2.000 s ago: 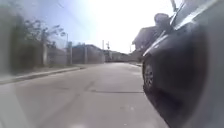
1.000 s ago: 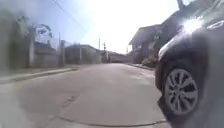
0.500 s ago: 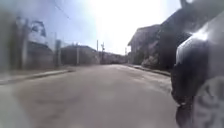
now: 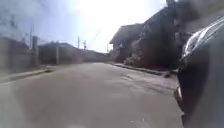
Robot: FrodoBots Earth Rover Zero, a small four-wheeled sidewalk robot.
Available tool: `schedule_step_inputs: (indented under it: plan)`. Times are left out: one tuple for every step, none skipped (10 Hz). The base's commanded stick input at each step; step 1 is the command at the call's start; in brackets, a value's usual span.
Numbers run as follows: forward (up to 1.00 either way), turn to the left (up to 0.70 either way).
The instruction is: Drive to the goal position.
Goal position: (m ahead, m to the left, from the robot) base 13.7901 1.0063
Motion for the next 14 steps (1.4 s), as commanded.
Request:
schedule_step_inputs:
  plan:
    - [1.00, 0.00]
    - [1.00, 0.00]
    - [1.00, 0.00]
    - [1.00, 0.00]
    - [1.00, 0.00]
    - [1.00, 0.00]
    - [1.00, 0.00]
    - [1.00, 0.00]
    - [1.00, 0.00]
    - [1.00, 0.00]
    - [1.00, 0.00]
    - [1.00, 0.00]
    - [1.00, 0.00]
    - [1.00, 0.00]
